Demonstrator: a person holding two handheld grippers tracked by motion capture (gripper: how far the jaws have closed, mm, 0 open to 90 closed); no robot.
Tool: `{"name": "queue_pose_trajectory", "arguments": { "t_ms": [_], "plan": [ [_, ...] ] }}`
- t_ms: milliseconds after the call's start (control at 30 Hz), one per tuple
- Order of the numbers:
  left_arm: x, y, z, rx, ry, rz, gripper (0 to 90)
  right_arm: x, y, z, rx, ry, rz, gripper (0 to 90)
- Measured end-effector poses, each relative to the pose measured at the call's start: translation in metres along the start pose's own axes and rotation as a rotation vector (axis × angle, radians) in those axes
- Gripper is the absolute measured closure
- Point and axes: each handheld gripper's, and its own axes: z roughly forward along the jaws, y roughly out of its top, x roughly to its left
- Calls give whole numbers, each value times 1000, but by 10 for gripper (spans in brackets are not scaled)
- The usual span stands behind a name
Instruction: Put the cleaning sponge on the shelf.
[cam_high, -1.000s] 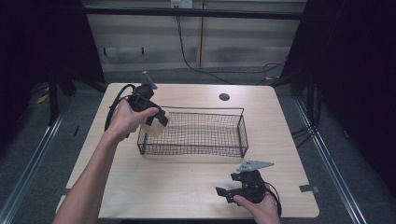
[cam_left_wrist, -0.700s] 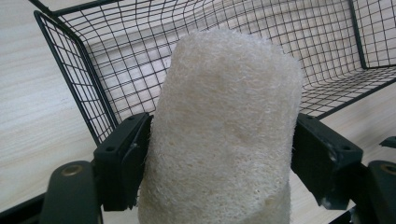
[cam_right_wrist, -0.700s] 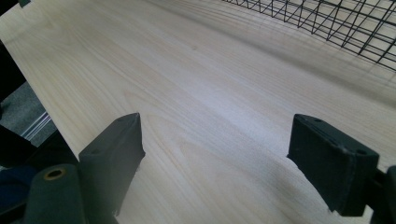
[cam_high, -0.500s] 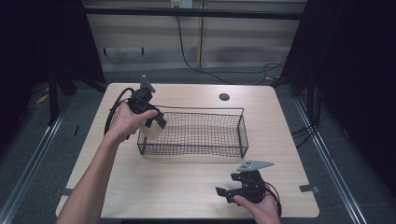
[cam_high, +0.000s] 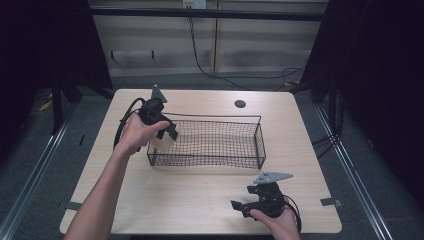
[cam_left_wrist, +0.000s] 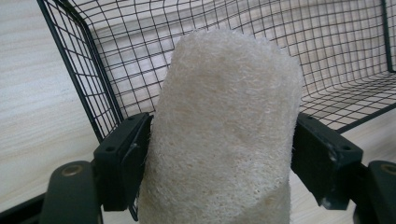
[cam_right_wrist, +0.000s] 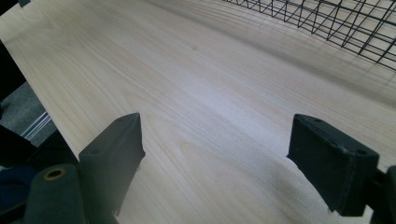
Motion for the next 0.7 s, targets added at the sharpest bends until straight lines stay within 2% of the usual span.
{"name": "queue_pose_trajectory", "arguments": {
  "t_ms": [400, 700],
  "plan": [
    [2, 0, 12, 10, 19, -28, 250, 0, 0, 0, 2, 1, 0, 174],
    [0, -1, 15, 16, 53, -14, 249, 0, 0, 1, 4, 2, 1, 175]
  ]
}}
